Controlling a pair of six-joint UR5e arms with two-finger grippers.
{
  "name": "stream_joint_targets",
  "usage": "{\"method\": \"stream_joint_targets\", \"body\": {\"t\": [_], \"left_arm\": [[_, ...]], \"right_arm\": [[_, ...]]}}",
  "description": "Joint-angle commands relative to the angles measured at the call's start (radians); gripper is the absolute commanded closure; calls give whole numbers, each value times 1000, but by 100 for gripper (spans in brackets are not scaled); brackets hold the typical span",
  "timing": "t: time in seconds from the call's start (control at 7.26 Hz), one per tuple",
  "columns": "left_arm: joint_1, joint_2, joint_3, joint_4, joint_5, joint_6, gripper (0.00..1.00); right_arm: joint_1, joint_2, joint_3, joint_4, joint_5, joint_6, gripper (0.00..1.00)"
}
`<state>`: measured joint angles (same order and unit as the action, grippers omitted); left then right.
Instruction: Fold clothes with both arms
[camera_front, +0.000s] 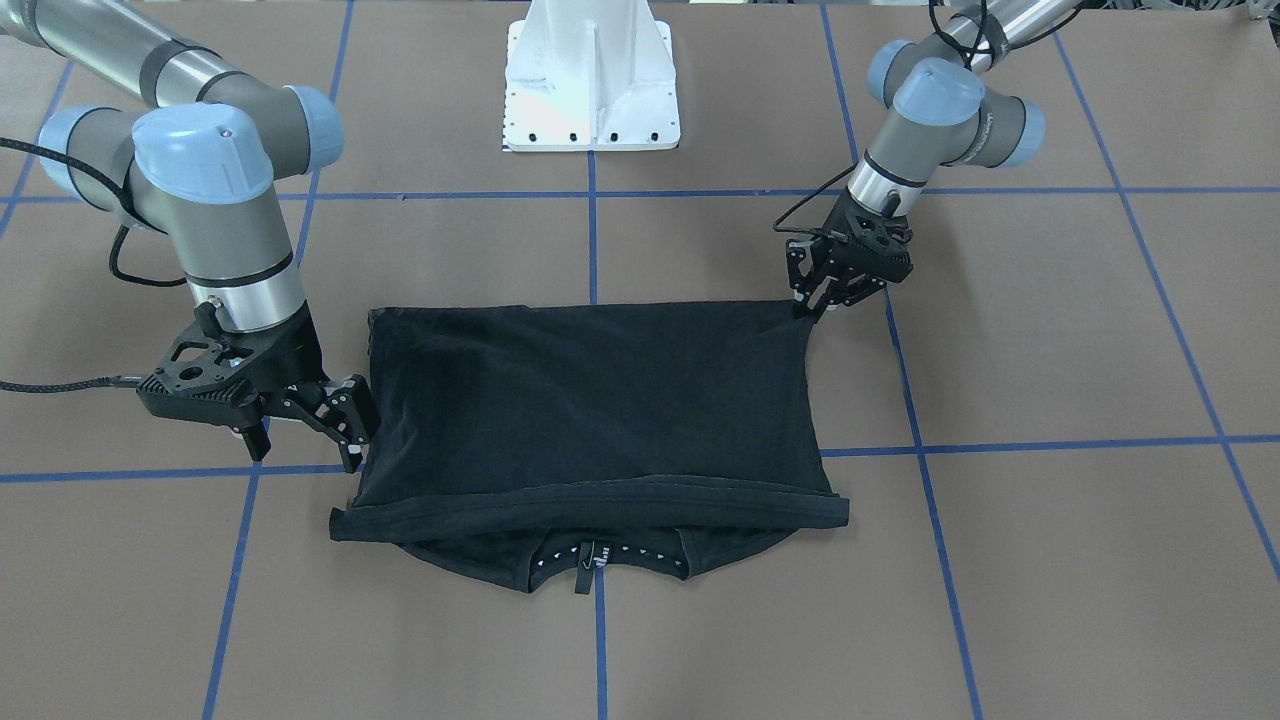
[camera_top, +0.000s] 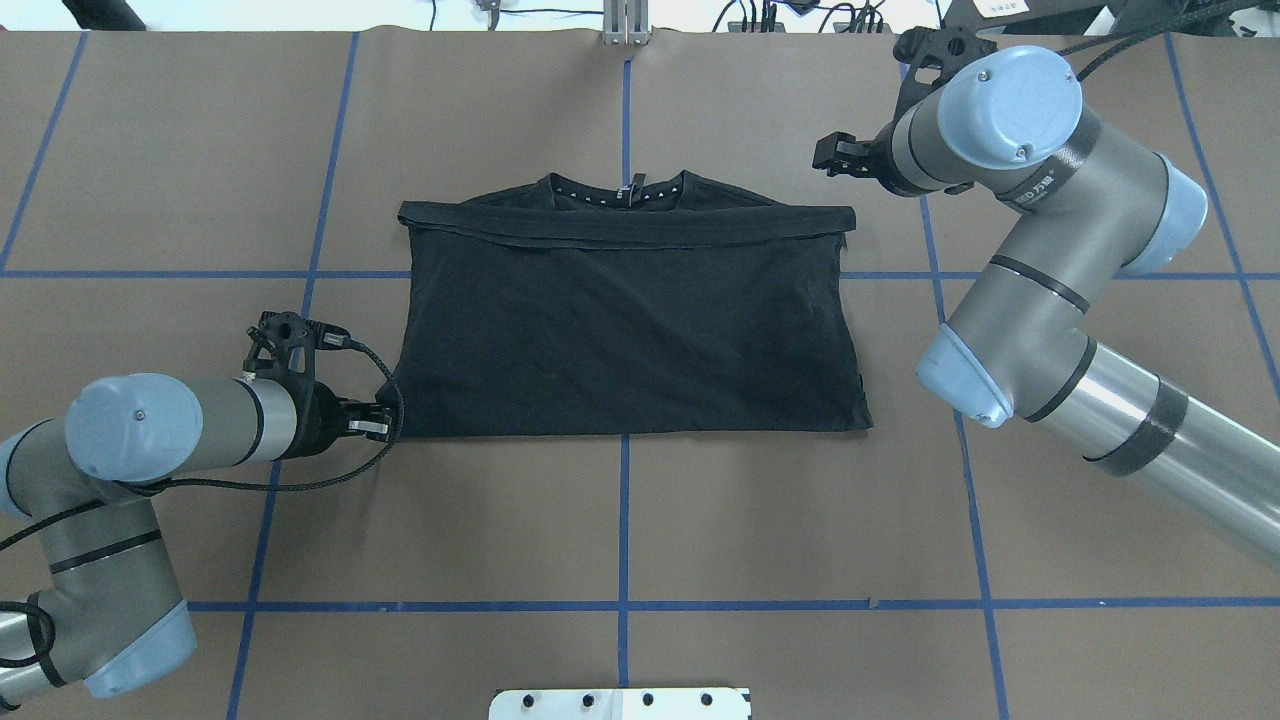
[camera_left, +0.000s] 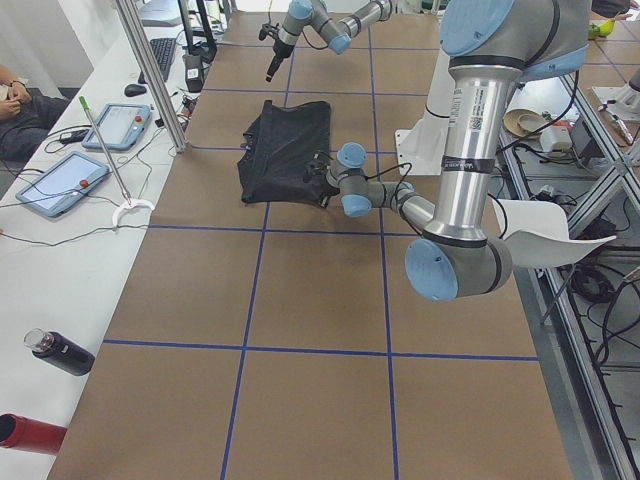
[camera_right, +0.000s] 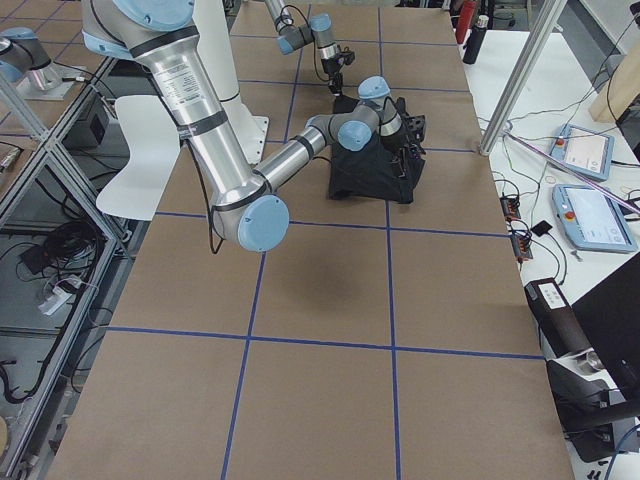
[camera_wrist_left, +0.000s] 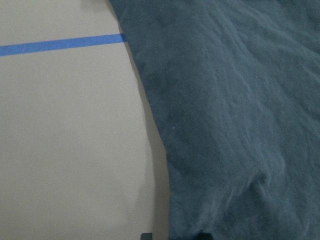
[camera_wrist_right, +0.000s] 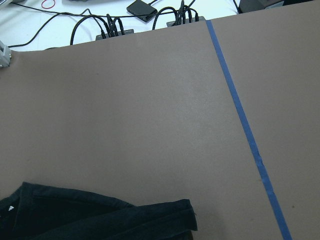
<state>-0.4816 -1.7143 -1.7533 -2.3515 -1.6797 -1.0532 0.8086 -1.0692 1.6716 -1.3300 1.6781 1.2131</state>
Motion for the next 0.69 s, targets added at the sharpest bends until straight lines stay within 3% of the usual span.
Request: {"method": "stream_joint_targets", "body": {"t": [0.0, 0.28, 0.55], "left_arm": [[11, 2, -14, 1, 2, 2, 100], [6, 40, -48, 3, -6, 28, 100], [-102, 47, -23, 6, 0, 236, 100]], "right_arm": [[-3, 0, -1, 2, 0, 0, 0], [-9, 2, -1, 2, 0, 0, 0], [-19, 2, -1, 2, 0, 3, 0]]}}
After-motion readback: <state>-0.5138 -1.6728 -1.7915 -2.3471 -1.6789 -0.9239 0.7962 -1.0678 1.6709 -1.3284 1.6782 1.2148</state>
